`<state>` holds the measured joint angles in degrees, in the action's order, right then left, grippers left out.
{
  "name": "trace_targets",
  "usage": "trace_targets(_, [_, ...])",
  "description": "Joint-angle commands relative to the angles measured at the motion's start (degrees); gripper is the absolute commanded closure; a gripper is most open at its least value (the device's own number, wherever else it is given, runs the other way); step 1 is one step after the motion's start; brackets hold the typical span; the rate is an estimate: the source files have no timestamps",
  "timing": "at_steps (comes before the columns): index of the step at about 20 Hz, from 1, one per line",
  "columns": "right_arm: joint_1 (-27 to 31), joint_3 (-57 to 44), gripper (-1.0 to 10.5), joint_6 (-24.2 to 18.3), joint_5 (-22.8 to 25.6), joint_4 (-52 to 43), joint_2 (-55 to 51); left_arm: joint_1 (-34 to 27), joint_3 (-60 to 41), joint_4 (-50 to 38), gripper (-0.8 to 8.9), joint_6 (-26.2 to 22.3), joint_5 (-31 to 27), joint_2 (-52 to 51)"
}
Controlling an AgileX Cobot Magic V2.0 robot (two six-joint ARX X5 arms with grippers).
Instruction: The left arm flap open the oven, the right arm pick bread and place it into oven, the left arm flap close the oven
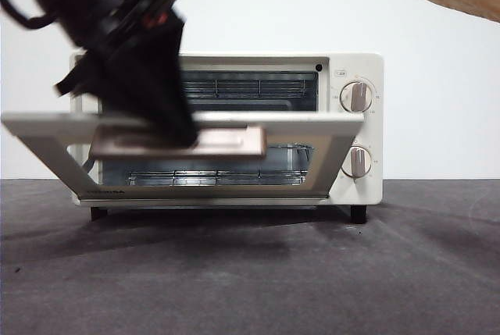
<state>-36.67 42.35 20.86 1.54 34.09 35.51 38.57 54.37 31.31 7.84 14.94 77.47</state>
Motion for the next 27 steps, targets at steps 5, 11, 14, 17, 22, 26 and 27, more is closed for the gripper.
trace_targets(5, [-0.4,1.1,8.1,-0.5,0.0,-0.5,0.4,0.6,0.7,2.4,7.97,-0.4,-2.4,0.9])
trace_targets(11, [-0.5,1.1,8.1,-0.5,-0.1,-0.4,0.4,0.6,0.7,3.8,7.97,-0.2,-2.4,0.9])
trace_targets(14, [-0.5,1.1,8.1,-0.5,-3.1,-0.5,1.9,0.1,0.7,3.8,7.97,-0.2,-2.5,0.6])
trace_targets(17, [-0.5,1.1,8.1,-0.3,-5.9,-1.1,6.0,-1.6,0.7,3.8,7.97,-0.2,-2.5,-2.6])
trace_targets(22, [-2.7,1.1,8.1,1.7,-8.1,-8.8,15.9,-6.8,0.3,7.6,7.97,-0.9,-3.3,-13.6])
trace_targets(26, [-6.4,1.2,8.1,5.0,-8.2,-19.6,26.5,-10.8,-1.7,12.3,7.97,-2.6,-3.4,-23.1])
trace_targets(27, [-7.1,1.4,8.1,5.9,-8.2,-22.7,29.2,-11.7,-2.8,13.3,7.97,-2.9,-3.4,-25.6])
